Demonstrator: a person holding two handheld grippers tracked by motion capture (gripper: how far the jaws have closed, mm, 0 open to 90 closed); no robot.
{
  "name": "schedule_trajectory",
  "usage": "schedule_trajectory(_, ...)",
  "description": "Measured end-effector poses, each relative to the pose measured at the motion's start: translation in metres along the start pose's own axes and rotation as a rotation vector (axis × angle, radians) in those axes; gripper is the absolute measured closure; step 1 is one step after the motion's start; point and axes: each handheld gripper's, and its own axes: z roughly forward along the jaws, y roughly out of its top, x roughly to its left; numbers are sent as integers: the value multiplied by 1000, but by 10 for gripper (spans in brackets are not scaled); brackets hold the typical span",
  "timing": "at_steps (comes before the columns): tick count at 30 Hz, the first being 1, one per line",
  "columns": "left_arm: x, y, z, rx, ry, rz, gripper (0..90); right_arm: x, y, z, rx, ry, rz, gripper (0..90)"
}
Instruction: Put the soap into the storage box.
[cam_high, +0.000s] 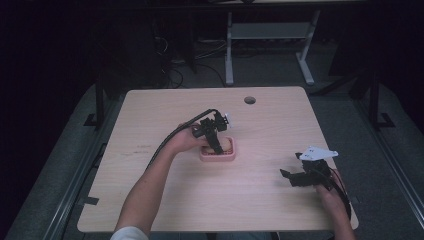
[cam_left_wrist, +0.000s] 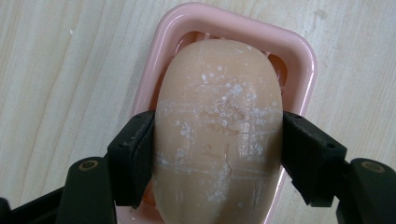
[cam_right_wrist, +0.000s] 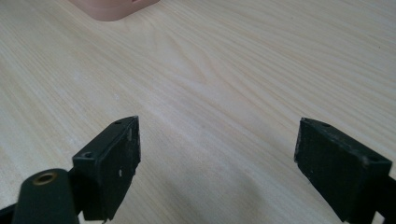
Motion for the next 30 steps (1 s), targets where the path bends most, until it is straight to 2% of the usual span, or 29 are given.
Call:
schedule_trajectory(17,-1,3,2,20,17,15,313,0,0,0,6,4,-1,138)
schedule_trajectory(23,-4,3,-5,-12,21,12,273,1,1,1,7,7,-2,139)
schedule_trajectory(30,-11,1,-12,-17,32,27,247,3,2,2,12,10,-10,139)
